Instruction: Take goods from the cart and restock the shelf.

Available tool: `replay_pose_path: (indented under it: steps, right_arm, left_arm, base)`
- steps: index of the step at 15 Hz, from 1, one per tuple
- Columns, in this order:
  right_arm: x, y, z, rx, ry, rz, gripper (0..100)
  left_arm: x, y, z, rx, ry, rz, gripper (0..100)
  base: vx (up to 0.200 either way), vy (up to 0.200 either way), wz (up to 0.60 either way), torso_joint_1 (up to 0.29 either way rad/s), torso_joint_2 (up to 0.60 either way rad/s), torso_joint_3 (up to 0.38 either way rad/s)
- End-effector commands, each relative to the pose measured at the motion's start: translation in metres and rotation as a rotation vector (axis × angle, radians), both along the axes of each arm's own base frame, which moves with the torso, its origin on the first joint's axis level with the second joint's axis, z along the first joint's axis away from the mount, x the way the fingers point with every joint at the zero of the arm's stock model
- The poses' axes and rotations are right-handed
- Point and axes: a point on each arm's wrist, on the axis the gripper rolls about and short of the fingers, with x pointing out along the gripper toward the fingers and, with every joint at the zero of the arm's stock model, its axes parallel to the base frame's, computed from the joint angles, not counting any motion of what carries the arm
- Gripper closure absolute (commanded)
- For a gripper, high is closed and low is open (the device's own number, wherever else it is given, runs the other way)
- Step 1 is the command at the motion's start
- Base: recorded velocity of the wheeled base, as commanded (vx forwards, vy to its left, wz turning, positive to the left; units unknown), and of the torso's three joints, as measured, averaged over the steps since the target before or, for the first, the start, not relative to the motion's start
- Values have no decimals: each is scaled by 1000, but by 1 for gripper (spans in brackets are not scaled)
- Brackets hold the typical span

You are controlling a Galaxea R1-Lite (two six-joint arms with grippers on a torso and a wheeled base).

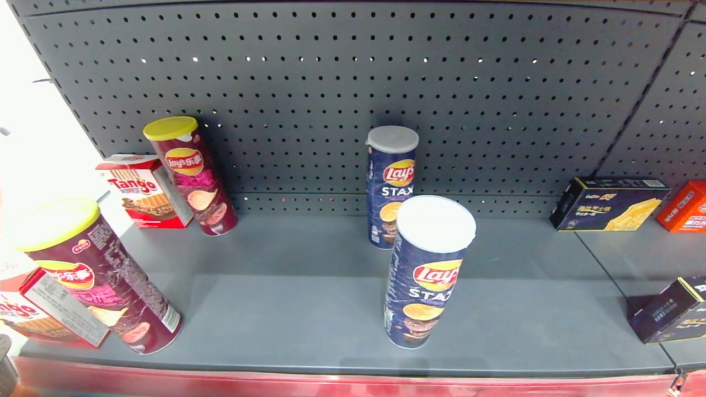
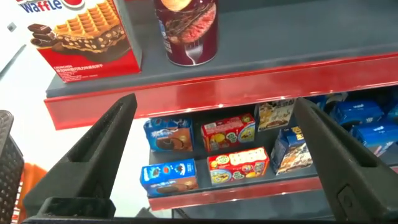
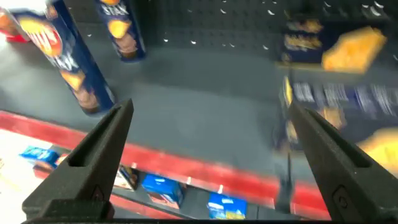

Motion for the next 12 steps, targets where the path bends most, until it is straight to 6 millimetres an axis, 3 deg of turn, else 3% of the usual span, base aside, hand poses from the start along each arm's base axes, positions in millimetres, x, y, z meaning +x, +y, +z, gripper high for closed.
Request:
replay_pose_path:
  steps: [1,4,8,12]
  right_arm:
    - [70,29,27,-84,193,153,0]
    - [107,62,19,-146,267,296,0]
    - [127,98,3,-211,351,418,0]
    - [143,113,-4,-241,386,390,0]
  left_arm:
    - [1,0,0,0,13,-2,0]
    - [1,0,0,-1,12,-1,0]
    - [1,0,0,-9,16,0,0]
    - [1,0,0,-9,16,0,0]
  base:
    - [0,0,0,0,0,0]
    - [0,0,0,0,0,0]
    - [0,0,0,0,0,0]
    - [0,0,0,0,0,0]
